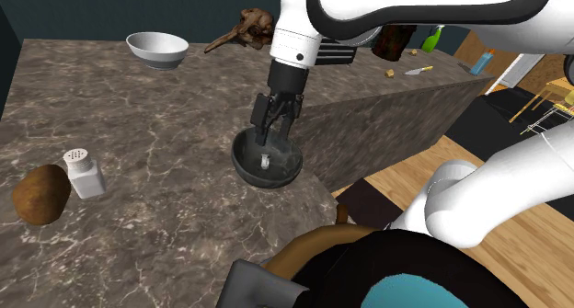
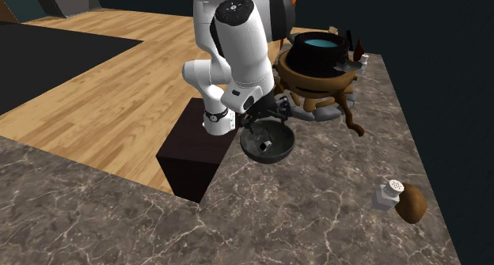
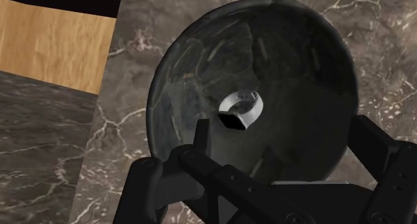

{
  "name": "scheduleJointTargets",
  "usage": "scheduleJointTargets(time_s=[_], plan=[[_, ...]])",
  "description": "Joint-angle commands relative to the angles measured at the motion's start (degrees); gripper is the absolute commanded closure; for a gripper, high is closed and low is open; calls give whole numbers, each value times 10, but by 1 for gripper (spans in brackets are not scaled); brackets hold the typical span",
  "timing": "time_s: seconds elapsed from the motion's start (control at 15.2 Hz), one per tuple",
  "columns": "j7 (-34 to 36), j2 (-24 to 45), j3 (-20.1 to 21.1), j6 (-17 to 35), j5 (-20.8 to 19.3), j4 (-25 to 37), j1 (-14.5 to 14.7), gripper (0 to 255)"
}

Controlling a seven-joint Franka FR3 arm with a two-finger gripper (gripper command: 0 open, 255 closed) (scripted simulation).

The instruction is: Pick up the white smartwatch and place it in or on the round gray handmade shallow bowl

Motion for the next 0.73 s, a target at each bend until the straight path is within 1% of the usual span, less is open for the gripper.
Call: scheduleJointTargets(time_s=[0.0, 0.13, 0.66], plan=[[1, 0, -7, -29, -5, 27, -4, 0], [3, 2, -15, -62, -11, 61, -8, 0], [3, 2, -15, -62, -11, 61, -8, 0]])
